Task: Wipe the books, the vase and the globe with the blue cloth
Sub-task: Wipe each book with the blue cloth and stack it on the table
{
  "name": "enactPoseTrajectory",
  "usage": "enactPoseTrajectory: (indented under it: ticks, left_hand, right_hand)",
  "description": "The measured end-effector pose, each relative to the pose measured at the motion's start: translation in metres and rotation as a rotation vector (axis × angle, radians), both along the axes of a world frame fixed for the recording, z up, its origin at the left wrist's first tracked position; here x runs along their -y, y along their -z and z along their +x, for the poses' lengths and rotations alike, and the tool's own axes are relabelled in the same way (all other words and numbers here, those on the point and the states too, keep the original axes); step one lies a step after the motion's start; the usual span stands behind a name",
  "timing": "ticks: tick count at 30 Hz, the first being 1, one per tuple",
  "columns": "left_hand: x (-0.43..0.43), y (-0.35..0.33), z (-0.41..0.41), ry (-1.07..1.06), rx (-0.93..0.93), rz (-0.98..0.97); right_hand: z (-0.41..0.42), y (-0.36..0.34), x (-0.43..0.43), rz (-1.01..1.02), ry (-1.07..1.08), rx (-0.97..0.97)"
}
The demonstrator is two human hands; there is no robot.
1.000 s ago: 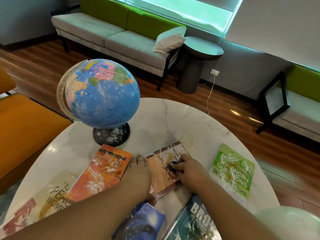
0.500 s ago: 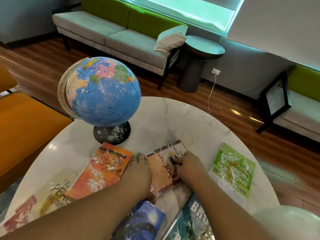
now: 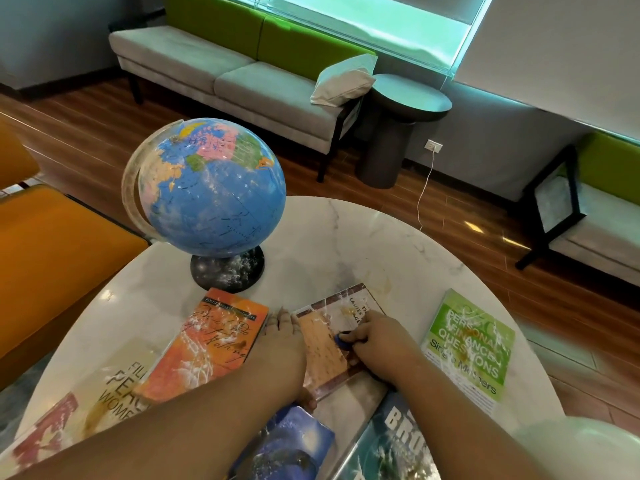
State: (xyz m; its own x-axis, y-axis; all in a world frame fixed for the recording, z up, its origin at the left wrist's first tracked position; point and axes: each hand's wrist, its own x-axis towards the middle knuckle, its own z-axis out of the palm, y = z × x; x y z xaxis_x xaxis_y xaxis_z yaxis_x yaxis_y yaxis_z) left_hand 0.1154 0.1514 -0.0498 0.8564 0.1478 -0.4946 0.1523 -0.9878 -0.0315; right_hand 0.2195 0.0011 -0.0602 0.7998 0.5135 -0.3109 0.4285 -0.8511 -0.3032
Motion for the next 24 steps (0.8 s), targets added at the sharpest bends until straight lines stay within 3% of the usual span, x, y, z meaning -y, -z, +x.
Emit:
enactPoseTrajectory:
  ticks: [2,7,13,24]
  left_hand:
    - [-0.001,0.0,0.0,-0.011,0.003,-0.004]
    - [0.001,0.002,0.001,0.009,-0.001,0.033]
    - [0.0,0.004,0.002,0.013,-0.006,0.036]
    - [-0.001,0.002,0.001,0.043,0.004,0.016]
  right_hand:
    - [0.001,-0.003,-0.002,0.012,0.044,0.038]
    - [-0.018,-0.002,-0.008,0.034,-0.116,0.01]
    - [-0.012,-0.002,-0.018,0.009,-0.085,0.082]
    - [-0.017,0.003,-0.026,0.072,-0.062,0.02]
